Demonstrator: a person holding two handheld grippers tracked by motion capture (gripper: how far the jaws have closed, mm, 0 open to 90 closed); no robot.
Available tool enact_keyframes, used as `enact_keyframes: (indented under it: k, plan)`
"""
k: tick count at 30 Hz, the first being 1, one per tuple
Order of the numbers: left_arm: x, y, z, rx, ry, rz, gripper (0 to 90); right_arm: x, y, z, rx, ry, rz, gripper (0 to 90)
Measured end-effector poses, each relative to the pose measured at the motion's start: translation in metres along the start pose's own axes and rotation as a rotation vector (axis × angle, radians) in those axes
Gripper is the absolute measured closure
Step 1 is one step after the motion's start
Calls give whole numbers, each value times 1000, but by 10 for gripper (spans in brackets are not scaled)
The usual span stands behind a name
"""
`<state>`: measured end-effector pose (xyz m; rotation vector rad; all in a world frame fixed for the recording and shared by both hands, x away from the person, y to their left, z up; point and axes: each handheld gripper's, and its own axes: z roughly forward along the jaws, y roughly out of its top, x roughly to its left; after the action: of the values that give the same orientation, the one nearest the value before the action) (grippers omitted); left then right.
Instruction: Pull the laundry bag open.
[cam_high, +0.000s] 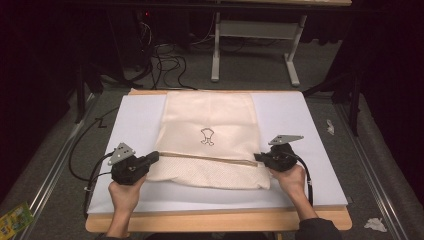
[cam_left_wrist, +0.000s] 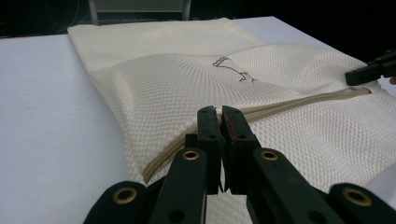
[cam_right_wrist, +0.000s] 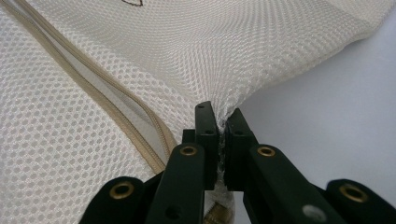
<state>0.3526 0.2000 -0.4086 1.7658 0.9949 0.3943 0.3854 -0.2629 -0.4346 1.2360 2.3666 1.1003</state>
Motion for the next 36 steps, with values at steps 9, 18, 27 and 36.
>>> enact_keyframes:
  k: [9,18,27,36]
  plan:
    - [2,0,-4,3,6,0,874,3,0,1,12,-18,-9,884]
    - [6,1,-9,-1,21,-6,875,1,-1,0,12,-21,-15,884]
    - [12,-3,-13,-4,40,-20,875,1,-2,2,25,-29,-21,883]
    - [15,-8,-13,2,42,-35,875,1,-1,2,34,-32,-33,884]
